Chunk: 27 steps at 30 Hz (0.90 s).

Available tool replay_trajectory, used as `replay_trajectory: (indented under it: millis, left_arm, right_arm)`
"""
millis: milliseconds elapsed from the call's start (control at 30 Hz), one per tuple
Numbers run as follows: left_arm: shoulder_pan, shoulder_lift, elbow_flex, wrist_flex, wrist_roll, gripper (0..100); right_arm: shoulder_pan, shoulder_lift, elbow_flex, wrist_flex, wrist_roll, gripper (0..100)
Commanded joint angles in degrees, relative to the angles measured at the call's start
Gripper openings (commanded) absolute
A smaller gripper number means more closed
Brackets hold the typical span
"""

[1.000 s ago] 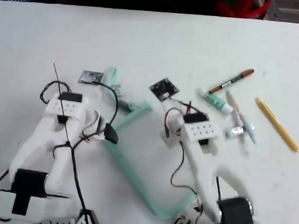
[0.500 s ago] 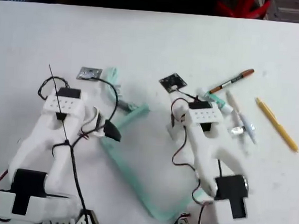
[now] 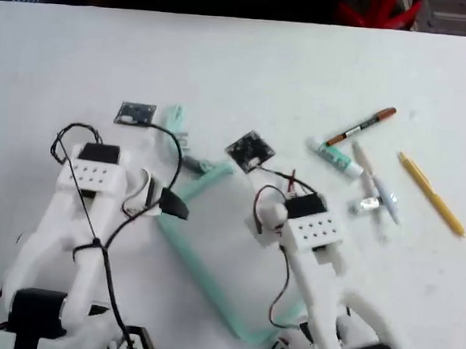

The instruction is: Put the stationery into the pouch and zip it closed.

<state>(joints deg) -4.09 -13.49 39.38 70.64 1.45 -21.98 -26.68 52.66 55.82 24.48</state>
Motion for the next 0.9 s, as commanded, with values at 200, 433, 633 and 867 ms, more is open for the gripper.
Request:
replay_trajectory:
  millis: [200,433,633,867]
  left_arm:
    - [0.0,-2.4,0.3,-0.9,0.1,40]
    - [6.5,-2.2,0.4,-1.5,0.1,40]
    - [6.5,3.2,-0.9,-3.0,0.3,40]
    - [6.3,26.9,-16.5,2.5,0.4,40]
  right_arm:
    - [3.5,25.3,-14.8,1.5,2.4,28.4]
    - [4.0,27.0,-15.6,2.0,4.7,28.4]
    - [8.0,28.6,-16.0,1.9,7.2,28.4]
    - [9.1,31.1,-18.2,2.2,7.2,28.3]
